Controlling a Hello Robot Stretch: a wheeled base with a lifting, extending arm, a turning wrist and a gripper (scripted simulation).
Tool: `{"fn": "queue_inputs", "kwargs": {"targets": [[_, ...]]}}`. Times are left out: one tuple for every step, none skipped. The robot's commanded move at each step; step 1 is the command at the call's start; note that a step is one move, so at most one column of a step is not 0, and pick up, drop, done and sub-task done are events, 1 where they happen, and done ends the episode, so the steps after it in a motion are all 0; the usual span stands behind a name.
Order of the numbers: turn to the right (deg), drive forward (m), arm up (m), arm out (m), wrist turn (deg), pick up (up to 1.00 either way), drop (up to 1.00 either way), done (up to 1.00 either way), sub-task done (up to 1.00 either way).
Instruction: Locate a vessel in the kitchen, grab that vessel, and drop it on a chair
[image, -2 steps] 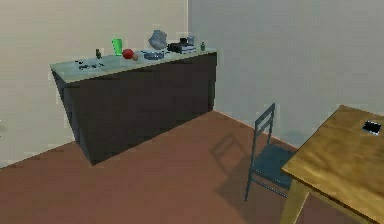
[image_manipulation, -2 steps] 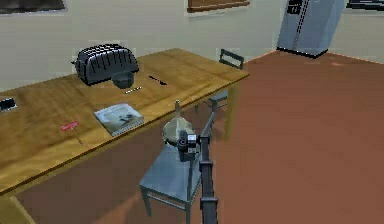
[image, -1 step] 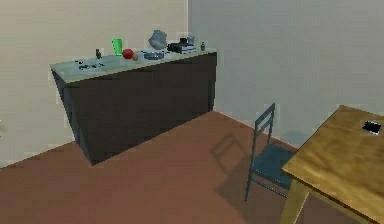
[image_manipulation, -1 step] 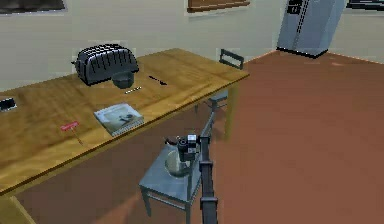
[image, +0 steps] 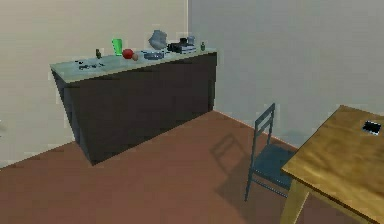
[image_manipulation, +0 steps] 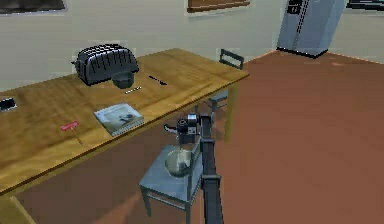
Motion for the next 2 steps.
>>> {"fn": "queue_inputs", "kwargs": {"targets": [[0.0,0.00,0.00,-0.08,0.0,0.00,0.00,0.00,0.00],[0.0,0.00,0.00,0.00,0.0,0.00,0.00,1.00,0.00]]}}
